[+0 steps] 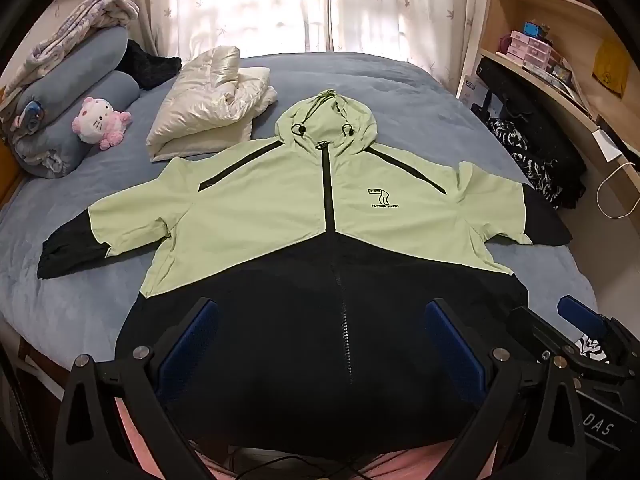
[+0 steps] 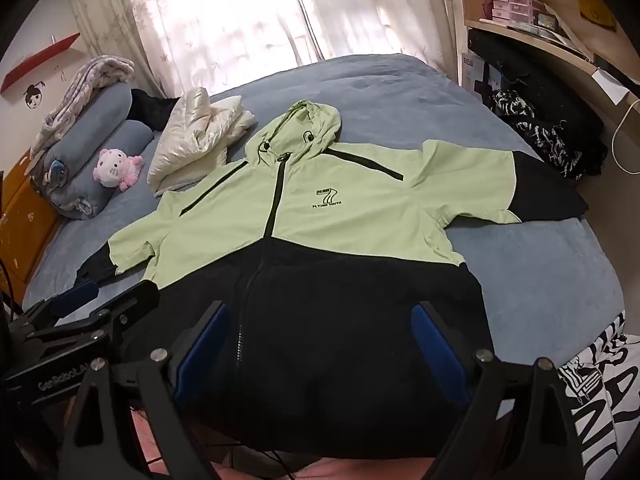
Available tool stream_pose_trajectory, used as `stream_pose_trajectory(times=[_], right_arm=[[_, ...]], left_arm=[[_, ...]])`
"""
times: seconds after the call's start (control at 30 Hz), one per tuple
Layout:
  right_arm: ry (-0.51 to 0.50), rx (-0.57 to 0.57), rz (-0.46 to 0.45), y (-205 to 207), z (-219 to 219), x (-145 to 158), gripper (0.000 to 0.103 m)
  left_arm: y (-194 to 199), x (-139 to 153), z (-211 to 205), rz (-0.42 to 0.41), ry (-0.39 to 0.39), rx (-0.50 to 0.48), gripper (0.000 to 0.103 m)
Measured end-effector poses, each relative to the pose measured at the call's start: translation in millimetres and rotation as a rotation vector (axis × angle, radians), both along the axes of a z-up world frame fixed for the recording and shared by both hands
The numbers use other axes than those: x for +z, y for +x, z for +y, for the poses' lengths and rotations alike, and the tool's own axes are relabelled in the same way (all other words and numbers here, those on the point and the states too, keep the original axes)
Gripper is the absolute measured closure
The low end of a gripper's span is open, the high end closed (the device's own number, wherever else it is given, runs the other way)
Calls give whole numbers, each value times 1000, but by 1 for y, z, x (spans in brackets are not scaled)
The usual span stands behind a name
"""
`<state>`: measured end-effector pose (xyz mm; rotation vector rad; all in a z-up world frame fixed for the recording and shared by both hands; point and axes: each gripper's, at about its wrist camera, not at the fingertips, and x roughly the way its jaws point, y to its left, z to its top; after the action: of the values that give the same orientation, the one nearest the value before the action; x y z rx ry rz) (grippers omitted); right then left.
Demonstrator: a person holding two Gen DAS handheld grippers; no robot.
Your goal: Fold large clothes
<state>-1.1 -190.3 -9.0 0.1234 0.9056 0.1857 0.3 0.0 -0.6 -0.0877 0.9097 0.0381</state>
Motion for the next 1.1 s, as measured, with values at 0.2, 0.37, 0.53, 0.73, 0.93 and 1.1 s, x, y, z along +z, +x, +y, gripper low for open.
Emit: stream_pose_trajectory(times=[0.2,0.37,0.53,0.73,0.93,1.1], right_arm=[[17,-5,-3,5,-5,0,11],[10,-20,-21,11,-5,1,11],[16,-27,-31,13,-8,2,11],[35,-41,-40,14,-14,3,11],[42,-41,-37,15,-16,3,11],[50,-35,-34,16,-18,0,11]], left_arm=[[2,-5,-3,18,-7,-6,6],[15,-11,-6,36,-32,-9,7],[15,-8,-11,3,2,-13,9],[21,-7,-15,2,-8,-11,9],[20,-7,-18,-5,1,-1,9],[18,-7,-18,-17,10,14,9]])
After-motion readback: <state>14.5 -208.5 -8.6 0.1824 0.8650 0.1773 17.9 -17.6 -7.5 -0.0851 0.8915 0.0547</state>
